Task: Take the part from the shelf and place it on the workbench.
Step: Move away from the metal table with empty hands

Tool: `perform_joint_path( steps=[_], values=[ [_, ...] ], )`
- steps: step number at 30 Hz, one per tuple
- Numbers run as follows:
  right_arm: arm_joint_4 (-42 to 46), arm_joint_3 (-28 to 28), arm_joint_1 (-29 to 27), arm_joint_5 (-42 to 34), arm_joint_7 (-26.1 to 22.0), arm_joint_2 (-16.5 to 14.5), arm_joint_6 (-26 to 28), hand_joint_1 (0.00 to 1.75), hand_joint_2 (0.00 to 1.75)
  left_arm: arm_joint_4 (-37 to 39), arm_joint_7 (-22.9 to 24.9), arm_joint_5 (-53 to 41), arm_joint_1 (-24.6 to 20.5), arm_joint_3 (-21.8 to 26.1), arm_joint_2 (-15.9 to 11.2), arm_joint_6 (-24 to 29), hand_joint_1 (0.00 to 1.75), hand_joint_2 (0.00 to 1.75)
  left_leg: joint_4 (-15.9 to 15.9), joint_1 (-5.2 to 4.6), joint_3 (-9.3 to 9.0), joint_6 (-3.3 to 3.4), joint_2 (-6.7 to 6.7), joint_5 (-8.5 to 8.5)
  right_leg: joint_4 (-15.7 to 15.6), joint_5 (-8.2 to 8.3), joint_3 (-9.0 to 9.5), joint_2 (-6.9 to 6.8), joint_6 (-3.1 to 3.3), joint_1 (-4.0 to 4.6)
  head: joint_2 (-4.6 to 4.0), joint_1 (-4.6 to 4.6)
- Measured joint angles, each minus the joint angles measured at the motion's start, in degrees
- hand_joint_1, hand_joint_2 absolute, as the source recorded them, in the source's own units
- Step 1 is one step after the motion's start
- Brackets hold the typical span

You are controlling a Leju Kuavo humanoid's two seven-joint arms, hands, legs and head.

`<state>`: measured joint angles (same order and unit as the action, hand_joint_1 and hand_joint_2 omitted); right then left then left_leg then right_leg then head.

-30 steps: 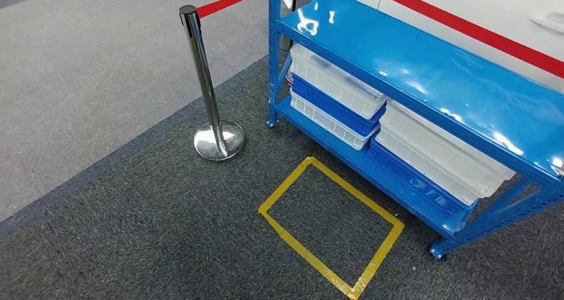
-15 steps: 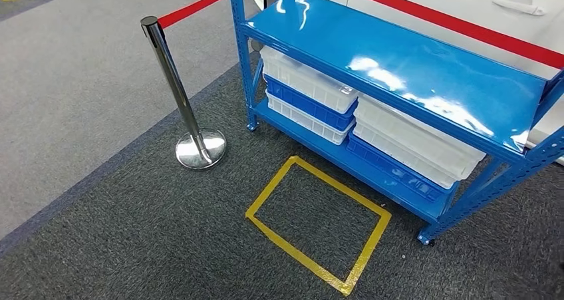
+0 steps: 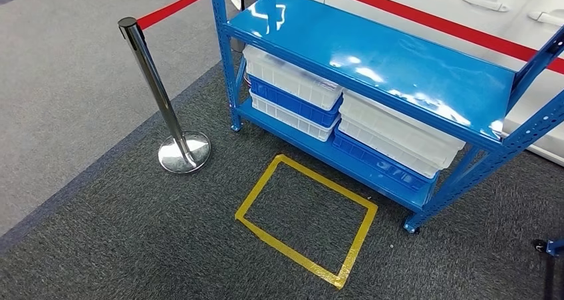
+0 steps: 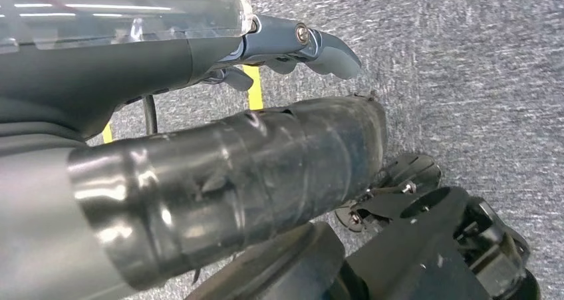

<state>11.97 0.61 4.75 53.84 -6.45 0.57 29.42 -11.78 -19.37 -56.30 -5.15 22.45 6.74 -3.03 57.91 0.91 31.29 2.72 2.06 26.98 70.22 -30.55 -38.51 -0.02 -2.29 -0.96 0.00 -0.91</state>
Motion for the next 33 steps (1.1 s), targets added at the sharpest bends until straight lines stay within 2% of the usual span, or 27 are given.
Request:
perform_joint_path(
  steps=[2,3,4,6,8,10,12,13,14,15,17,19,20,22,23,24,25,27,28,29,30,31,33],
  values=[
    [0.0,0.2,0.1,0.0,0.0,0.0,0.0,0.0,0.0,0.0,0.0,0.0,0.0,0.0,0.1,0.0,0.0,0.0,0.2,-0.08,-0.21,-0.45,0.6,0.35,-8.0,3.21,3.93,-1.27,0.37,0.15,0.0,0.01],
    [0.0,0.3,0.2,0.0,0.0,0.0,0.0,0.0,0.0,0.0,0.0,0.0,-0.1,0.0,0.1,0.0,0.0,0.0,0.3,-0.17,-0.27,-0.77,0.83,0.5,-10.4,3.87,5.1,-1.67,0.71,0.32,0.0,0.02],
    [0.0,0.3,0.2,0.0,0.0,0.0,0.0,0.0,0.0,0.0,0.0,0.0,-0.1,0.0,0.1,0.0,0.0,0.0,0.3,-0.27,-0.34,-1.1,1.05,0.6,-11.4,3.91,5.51,-1.81,1.09,0.52,0.0,0.03],
    [0.0,0.4,0.2,0.0,0.0,0.0,0.0,0.0,0.0,0.0,0.0,0.0,-0.2,0.0,0.2,0.0,0.0,0.0,0.2,-0.34,-0.56,-1.78,1.44,0.69,-11.5,3.99,5.46,-1.11,1.82,0.65,0.0,0.04],
    [0.0,0.4,0.2,0.0,0.0,0.0,0.0,0.0,0.0,0.0,0.0,0.0,-0.3,0.0,0.2,0.0,0.0,0.0,1.3,-0.21,-0.3,-2.42,0.76,1.69,-12.0,4.27,5.69,-0.51,2.59,0.42,0.0,0.04],
    [0.0,0.4,0.3,0.0,0.0,0.0,0.0,0.0,0.0,0.0,0.0,0.0,-0.2,0.0,0.2,0.0,0.0,0.0,6.6,-0.07,2.1,-2.84,-0.78,4.85,-12.3,4.48,5.84,0.01,3.28,0.28,0.0,0.06],
    [0.0,0.4,0.3,0.0,0.0,0.0,0.0,0.0,0.0,0.0,0.0,0.0,-0.1,0.0,0.2,0.0,0.0,0.0,14.3,-0.06,5.9,-3.03,-1.49,8.17,-12.2,4.47,5.76,0.68,3.6,0.41,0.0,0.08],
    [0.0,0.4,0.3,0.0,0.0,0.0,0.0,0.0,0.0,0.0,0.0,0.0,0.0,0.0,0.2,0.0,0.0,0.0,16.6,-0.06,7.14,-3.05,-1.56,8.57,-12.1,4.44,5.75,1.09,3.65,0.48,0.0,0.08],
    [0.0,0.4,0.2,0.0,0.0,0.0,0.0,0.0,0.0,0.0,0.0,0.0,0.0,0.0,0.2,0.0,0.0,0.0,16.8,-0.06,7.4,-3.0,-1.59,7.81,-12.1,4.41,5.75,1.55,3.65,0.53,0.0,0.08],
    [0.0,0.4,0.2,0.0,0.0,0.0,0.0,0.0,0.0,0.0,0.0,0.0,0.0,0.0,0.2,0.0,0.0,0.0,14.8,-0.06,6.6,-2.86,-1.68,6.06,-11.9,4.37,5.77,2.04,3.62,0.57,0.0,0.08],
    [0.0,0.4,0.3,0.0,0.0,-0.1,0.0,0.0,0.0,0.0,0.0,-0.1,0.0,0.0,0.1,0.0,0.0,0.0,6.8,-0.11,3.09,-2.28,-2.87,1.96,-11.6,4.22,5.75,3.02,3.39,0.65,0.0,0.07],
    [0.0,0.4,0.3,0.1,0.0,-0.1,0.0,0.0,0.0,0.0,0.0,-0.1,-0.1,0.0,0.0,0.0,0.0,0.0,1.5,-0.23,0.84,-1.85,-4.07,0.24,-11.3,4.12,5.52,3.78,2.87,0.71,0.0,0.05],
    [0.0,0.4,0.3,0.1,0.0,-0.1,0.0,0.0,0.0,0.0,0.0,-0.1,-0.2,0.0,0.0,-0.1,0.0,0.0,1.0,-0.34,0.63,-1.74,-4.25,0.35,-11.3,4.17,5.39,4.05,2.54,0.68,0.0,0.05],
    [0.0,0.4,0.2,0.1,0.0,0.0,0.0,0.0,0.0,0.0,0.0,-0.1,-0.2,0.0,0.0,-0.1,0.0,0.0,0.5,-0.26,0.41,-1.31,-3.6,-0.03,-11.4,4.24,5.32,4.38,1.87,0.55,0.0,0.06],
    [0.0,0.5,0.1,0.1,0.0,0.0,0.0,0.0,0.0,0.0,0.0,-0.2,-0.2,0.0,0.0,-0.1,0.0,0.0,0.1,-0.12,0.24,-0.96,-3.22,-0.26,-11.0,3.86,5.16,3.96,1.57,0.57,0.0,0.02],
    [0.0,0.5,0.2,0.1,0.0,0.0,0.0,0.0,0.0,0.0,0.0,-0.2,-0.2,0.0,0.1,-0.2,0.0,0.0,-0.3,0.04,0.1,-0.6,-2.77,-0.49,-9.5,2.82,4.5,3.19,1.31,0.59,0.0,-0.04],
    [0.0,0.5,0.2,0.1,0.0,0.0,0.0,0.0,0.0,0.0,0.0,-0.2,-0.2,0.0,0.1,-0.2,0.0,0.0,-0.5,0.13,0.01,-0.35,-2.32,-0.63,-7.0,1.27,3.34,2.22,1.11,0.55,0.0,-0.1],
    [0.0,0.6,0.3,0.1,0.0,0.0,0.0,0.0,0.0,0.0,0.0,-0.2,-0.1,0.0,0.1,-0.2,0.0,0.0,-0.5,0.05,0.05,-0.14,-1.48,-0.59,0.2,-2.2,-0.21,0.84,0.67,0.4,0.0,-0.18],
    [0.0,0.6,0.2,0.1,0.0,0.0,0.0,0.0,0.0,0.0,0.0,-0.2,0.0,0.0,0.1,-0.2,0.0,0.0,-0.5,0.02,0.06,-0.13,-1.05,-0.53,2.8,-2.9,-1.49,0.6,0.48,0.28,0.0,-0.19],
    [0.0,0.6,0.2,0.1,0.0,0.0,0.0,0.0,0.0,0.0,0.0,-0.2,0.0,0.0,0.1,-0.2,0.0,0.0,-0.4,0.01,0.05,-0.16,-0.65,-0.44,3.6,-2.56,-1.88,0.42,0.34,0.16,0.0,-0.18],
    [0.0,0.7,0.1,0.1,0.0,0.0,0.0,0.0,0.0,0.0,0.0,-0.2,0.0,0.0,0.1,-0.2,0.0,0.0,-0.3,0.03,0.01,-0.25,-0.28,-0.35,2.0,-1.14,-1.08,0.21,0.28,0.06,0.0,-0.19],
    [0.0,0.7,0.0,0.1,0.0,0.0,0.0,0.0,0.0,0.0,0.0,-0.2,0.0,0.0,0.1,-0.2,0.0,0.0,-0.2,0.04,-0.07,-0.41,0.06,-0.21,-1.6,0.89,0.73,-0.2,0.31,0.0,0.0,-0.19],
    [0.0,0.8,0.2,0.1,0.0,0.0,0.0,0.0,0.0,0.0,0.0,-0.2,0.0,0.0,0.2,-0.2,0.0,0.0,0.0,-0.08,-0.23,-0.89,0.66,0.12,-8.9,3.6,4.38,-1.63,0.76,0.2,0.0,-0.18]
  ],
)
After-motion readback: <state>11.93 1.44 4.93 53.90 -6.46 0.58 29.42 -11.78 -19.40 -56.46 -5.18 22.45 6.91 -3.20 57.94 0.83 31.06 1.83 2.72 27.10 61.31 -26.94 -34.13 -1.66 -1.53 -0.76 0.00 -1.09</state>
